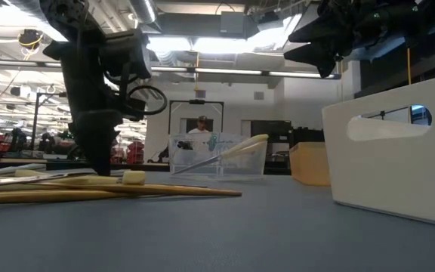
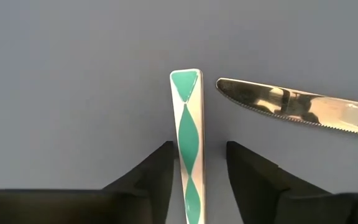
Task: Sort silverware by color (type)
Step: Put the white knife into the orange bin
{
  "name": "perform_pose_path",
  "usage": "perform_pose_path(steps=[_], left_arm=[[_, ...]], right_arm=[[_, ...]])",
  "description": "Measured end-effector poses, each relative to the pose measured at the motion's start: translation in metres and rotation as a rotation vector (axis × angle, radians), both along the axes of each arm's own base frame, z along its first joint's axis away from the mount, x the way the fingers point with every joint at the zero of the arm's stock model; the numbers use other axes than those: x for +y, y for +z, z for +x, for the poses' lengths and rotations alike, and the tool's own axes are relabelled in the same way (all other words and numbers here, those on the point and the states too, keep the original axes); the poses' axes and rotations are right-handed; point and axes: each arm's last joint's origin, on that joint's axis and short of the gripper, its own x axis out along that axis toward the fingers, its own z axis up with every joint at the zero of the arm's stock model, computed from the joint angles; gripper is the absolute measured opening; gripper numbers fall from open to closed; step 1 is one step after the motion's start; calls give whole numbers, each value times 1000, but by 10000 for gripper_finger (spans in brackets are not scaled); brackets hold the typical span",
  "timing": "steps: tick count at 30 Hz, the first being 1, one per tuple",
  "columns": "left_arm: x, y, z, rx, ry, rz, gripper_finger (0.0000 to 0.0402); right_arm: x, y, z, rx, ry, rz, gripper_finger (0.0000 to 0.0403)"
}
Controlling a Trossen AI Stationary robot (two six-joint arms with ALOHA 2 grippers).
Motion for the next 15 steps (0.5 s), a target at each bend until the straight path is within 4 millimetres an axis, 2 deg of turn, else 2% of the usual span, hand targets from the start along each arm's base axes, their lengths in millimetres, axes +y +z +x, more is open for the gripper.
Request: perform_pose_path(steps=[7,15], left_arm=[[0,0,0,0,0,0,95],[0,-1,0,-1,1,1,70]], right_arm=[[0,0,0,0,0,0,199],[0,0,0,0,0,0,199]])
